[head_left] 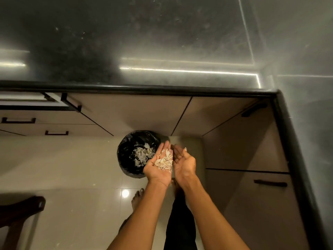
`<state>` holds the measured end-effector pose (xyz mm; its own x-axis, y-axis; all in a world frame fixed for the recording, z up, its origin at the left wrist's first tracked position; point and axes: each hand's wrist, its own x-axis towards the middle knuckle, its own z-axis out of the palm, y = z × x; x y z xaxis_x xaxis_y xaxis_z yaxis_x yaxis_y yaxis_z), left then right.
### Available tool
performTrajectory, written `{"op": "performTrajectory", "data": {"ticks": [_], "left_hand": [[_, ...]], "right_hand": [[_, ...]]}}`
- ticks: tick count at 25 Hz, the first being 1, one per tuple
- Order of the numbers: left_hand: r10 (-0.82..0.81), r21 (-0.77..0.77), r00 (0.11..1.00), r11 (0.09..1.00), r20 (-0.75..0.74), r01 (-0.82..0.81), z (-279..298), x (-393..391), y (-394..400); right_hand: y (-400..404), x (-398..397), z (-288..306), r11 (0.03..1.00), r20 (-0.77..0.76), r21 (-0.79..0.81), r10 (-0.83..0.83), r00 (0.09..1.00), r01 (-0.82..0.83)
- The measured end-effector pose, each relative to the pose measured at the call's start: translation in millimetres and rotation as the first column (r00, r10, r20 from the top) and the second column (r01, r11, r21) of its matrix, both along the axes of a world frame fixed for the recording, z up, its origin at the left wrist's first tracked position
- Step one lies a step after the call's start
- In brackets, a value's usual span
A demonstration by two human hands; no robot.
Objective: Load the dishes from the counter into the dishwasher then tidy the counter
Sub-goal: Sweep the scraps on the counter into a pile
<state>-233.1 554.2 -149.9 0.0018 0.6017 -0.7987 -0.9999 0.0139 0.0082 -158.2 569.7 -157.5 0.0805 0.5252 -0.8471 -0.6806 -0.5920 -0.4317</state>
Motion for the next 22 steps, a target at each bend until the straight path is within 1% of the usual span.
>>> {"op": "performTrajectory", "data": {"ticks": [2,6,8,9,11,12,13,14,15,16,17,18,19,20,21,22], "left_hand": [[-0.001,-0.056,1.000,0.998,-0.031,0.000,-31.2,-26.5,0.9],[-0.036,-0.136,0.994,0.990,-0.100,0.022,-98.8,-64.6,6.8],[-0.061,-0.160,0.990,0.986,-0.124,0.040,-142.3,-80.7,14.7],[-0.084,-0.156,0.988,0.986,-0.133,0.063,-164.2,-86.8,20.7],[-0.141,-0.180,0.972,0.978,-0.189,0.107,-206.0,-95.5,31.3],[-0.201,-0.213,0.950,0.965,-0.238,0.151,-231.1,-100.6,36.6],[-0.287,-0.243,0.915,0.944,-0.283,0.221,-253.7,-105.3,40.4],[-0.393,-0.297,0.857,0.906,-0.334,0.300,-279.0,-111.9,43.9],[-0.495,-0.370,0.789,0.854,-0.365,0.365,-303.7,-118.3,45.7],[-0.573,-0.444,0.728,0.801,-0.376,0.401,-325.7,-125.8,45.3],[-0.629,-0.499,0.685,0.755,-0.368,0.425,-346.1,-133.6,42.9],[-0.660,-0.531,0.654,0.728,-0.370,0.434,-355.5,-139.1,40.1],[-0.678,-0.544,0.634,0.713,-0.372,0.442,-358.1,-142.9,36.8],[-0.675,-0.534,0.638,0.717,-0.370,0.448,-356.4,-144.5,33.7],[-0.670,-0.507,0.644,0.726,-0.369,0.465,-346.5,-144.0,32.3],[-0.664,-0.470,0.653,0.737,-0.364,0.487,-327.1,-140.4,32.3]], "right_hand": [[3.6,-37.1,-26.1,0.998,-0.036,-0.046,-0.048,0.998,0.047],[12.3,-81.5,-82.1,0.995,-0.072,-0.100,-0.008,0.997,0.000],[20.2,-97.0,-116.9,0.995,-0.072,-0.088,0.049,0.996,-0.055],[25.1,-103.0,-136.0,0.993,-0.045,-0.089,0.076,0.996,-0.080],[34.0,-115.4,-182.1,0.986,-0.052,-0.117,0.111,0.992,-0.116],[36.9,-120.2,-200.6,0.979,-0.062,-0.130,0.147,0.987,-0.154],[38.9,-121.5,-221.7,0.957,-0.005,-0.156,0.248,0.969,-0.246],[41.0,-122.5,-244.4,0.920,0.064,-0.187,0.361,0.931,-0.344],[43.1,-120.9,-266.0,0.863,0.185,-0.229,0.493,0.850,-0.451],[45.3,-120.0,-281.8,0.816,0.285,-0.266,0.574,0.767,-0.512],[45.9,-119.0,-294.5,0.788,0.343,-0.285,0.616,0.709,-0.546],[45.0,-119.3,-300.8,0.759,0.385,-0.275,0.649,0.656,-0.590],[42.3,-121.5,-301.4,0.743,0.424,-0.239,0.659,0.622,-0.625],[36.9,-125.5,-300.8,0.716,0.462,-0.180,0.667,0.585,-0.674],[31.9,-130.2,-294.4,0.663,0.501,-0.121,0.683,0.531,-0.739],[25.3,-132.9,-286.0,0.593,0.556,-0.101,0.700,0.448,-0.799]]}}
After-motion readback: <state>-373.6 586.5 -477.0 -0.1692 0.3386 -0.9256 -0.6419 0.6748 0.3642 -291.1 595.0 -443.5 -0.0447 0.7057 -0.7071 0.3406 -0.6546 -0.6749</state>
